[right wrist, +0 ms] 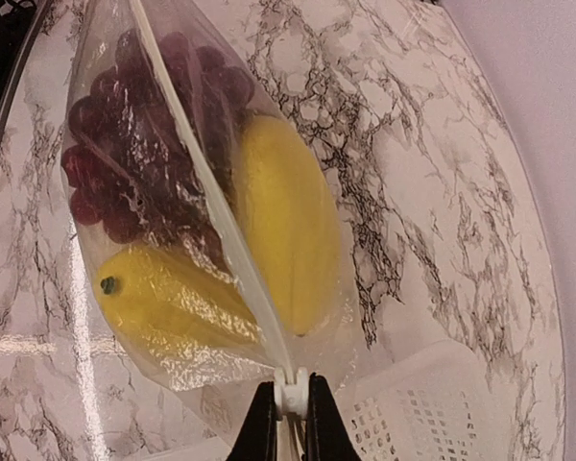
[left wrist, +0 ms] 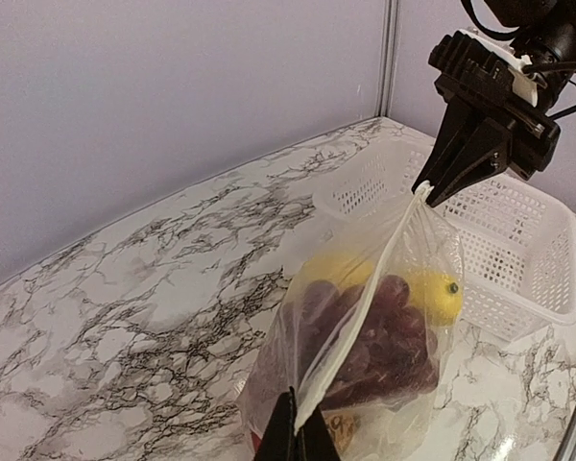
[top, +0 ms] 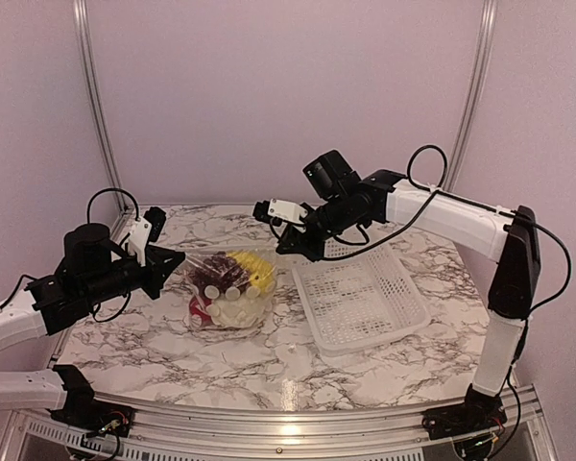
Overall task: Place the food in the zip-top bag and seal the zipper
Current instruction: Zip the zipper on the zipper food storage bag.
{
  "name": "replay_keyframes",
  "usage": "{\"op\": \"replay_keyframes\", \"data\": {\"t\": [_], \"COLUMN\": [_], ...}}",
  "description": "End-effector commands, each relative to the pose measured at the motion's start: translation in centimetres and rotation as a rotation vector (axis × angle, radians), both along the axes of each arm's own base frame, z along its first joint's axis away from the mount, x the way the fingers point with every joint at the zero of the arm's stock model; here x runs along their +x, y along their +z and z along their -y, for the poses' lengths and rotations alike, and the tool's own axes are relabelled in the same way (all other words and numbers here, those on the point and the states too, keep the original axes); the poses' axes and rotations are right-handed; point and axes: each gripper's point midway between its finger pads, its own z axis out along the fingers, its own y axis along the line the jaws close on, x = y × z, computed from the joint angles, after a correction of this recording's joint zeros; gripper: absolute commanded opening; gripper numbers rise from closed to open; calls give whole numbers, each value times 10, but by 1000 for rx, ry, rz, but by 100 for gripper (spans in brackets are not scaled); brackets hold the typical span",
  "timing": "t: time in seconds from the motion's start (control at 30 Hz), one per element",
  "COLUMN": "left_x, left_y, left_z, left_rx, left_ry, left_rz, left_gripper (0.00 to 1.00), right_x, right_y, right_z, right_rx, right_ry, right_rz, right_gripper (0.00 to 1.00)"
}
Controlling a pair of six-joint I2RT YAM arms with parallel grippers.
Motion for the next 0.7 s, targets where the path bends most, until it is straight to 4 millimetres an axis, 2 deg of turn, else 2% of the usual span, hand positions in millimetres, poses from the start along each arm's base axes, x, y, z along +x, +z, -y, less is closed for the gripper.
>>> {"op": "replay_keyframes", "data": {"t": [0.0, 0.37, 0.67], "left_x": [12, 15, 17], "left_y": [15, 10, 7], "left_z": [-18, -20, -19], "left_rx": [-19, -20, -22], "left_ry": [94, 99, 95], "left_rz": [59, 47, 38], "left_gripper": [0, 0, 0], "right_x": [23, 24, 16], "right_y": [-6, -15, -24], "right_z": [47, 64, 79], "right_rx": [-121, -174, -217], "right_ry": [-124, -138, -118], "right_rz": [38, 31, 20], "right_gripper": [0, 0, 0]}}
